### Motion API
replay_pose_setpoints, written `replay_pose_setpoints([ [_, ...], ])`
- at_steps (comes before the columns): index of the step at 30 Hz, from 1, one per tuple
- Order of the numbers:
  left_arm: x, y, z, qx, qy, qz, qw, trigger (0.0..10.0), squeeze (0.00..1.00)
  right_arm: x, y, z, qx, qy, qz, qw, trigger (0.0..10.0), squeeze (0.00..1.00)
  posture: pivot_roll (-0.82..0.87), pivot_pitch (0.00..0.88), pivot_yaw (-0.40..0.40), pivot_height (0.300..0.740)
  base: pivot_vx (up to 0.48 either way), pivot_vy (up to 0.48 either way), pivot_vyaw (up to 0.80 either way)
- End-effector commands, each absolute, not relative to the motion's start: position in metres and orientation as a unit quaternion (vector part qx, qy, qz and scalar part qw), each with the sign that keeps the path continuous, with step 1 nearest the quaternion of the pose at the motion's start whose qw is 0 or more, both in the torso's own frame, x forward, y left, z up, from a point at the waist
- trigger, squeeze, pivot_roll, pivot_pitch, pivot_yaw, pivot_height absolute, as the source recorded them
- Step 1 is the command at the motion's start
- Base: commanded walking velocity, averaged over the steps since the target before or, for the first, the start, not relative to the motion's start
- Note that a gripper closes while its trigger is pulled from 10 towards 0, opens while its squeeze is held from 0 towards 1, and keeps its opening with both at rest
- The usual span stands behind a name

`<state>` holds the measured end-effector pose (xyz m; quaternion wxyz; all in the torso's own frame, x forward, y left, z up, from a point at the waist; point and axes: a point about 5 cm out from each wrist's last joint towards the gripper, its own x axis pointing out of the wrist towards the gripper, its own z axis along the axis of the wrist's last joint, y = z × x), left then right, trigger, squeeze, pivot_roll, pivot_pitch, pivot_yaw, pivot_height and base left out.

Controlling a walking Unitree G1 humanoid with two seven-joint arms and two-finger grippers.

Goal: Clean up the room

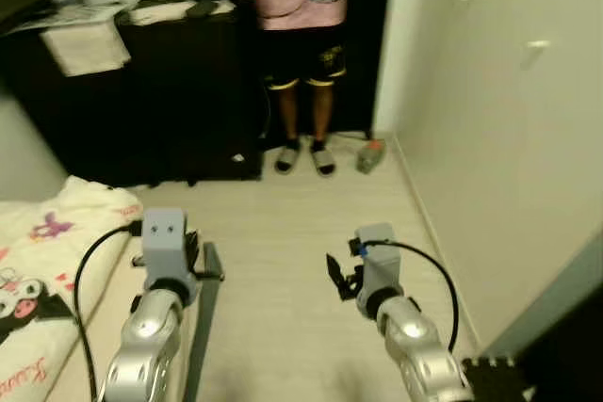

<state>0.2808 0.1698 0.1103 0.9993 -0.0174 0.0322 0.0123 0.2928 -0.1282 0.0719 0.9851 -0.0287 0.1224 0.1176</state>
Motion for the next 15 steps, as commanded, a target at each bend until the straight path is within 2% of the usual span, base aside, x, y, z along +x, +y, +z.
replay_pose_setpoints([
  [1, 0.2791, 0.1739, 0.1059, -0.013, 0.045, 0.016, 0.999, 10.0, 0.0, 0.2911, -0.1244, 0.0706, -0.024, 0.124, 0.121, 0.985, 10.0, 0.0, -0.02, 0.039, 0.026, 0.74, 0.0, 0.0, 0.8],
  [15, 0.2775, 0.1726, 0.1022, -0.013, 0.055, 0.011, 0.998, 10.0, 0.0, 0.2917, -0.1251, 0.0709, -0.023, 0.125, 0.119, 0.985, 10.0, 0.0, -0.02, 0.043, 0.029, 0.74, 0.0, 0.0, 0.8],
])
